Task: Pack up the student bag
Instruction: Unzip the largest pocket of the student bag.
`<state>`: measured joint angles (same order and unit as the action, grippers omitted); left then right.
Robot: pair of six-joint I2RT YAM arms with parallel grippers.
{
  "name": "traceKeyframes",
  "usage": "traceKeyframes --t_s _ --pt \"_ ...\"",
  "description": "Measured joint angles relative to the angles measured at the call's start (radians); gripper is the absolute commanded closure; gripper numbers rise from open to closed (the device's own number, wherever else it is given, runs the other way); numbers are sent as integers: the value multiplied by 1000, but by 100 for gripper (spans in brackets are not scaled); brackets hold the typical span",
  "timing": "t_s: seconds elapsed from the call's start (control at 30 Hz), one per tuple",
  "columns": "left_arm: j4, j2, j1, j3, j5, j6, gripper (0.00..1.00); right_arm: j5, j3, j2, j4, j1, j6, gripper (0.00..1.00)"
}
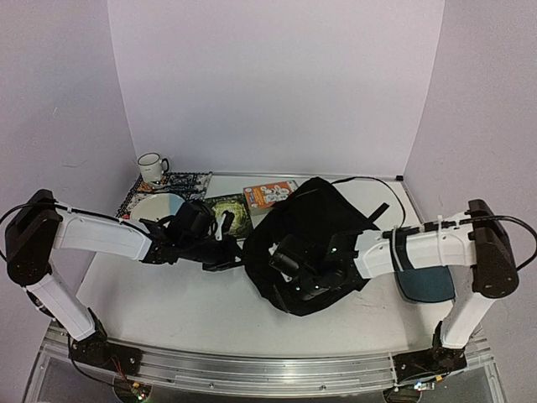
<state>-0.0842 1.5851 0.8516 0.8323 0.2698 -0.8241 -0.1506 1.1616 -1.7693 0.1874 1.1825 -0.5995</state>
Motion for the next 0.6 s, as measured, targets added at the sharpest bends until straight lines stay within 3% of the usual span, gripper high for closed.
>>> traceKeyframes --t_s 0.17,0.23,0.43,0.6 --pt "60 13 -41 58 -11 57 99 19 -114 122 11 14 -20 100" --pt "91 24 -55 81 -11 81 94 19 -124 144 -3 21 -28 100" --pt "136 34 -81 114 -32 94 64 30 -102 133 -25 43 -41 100" --pt "112 -20 -118 50 -68 37 51 45 16 27 -23 58 -32 100"
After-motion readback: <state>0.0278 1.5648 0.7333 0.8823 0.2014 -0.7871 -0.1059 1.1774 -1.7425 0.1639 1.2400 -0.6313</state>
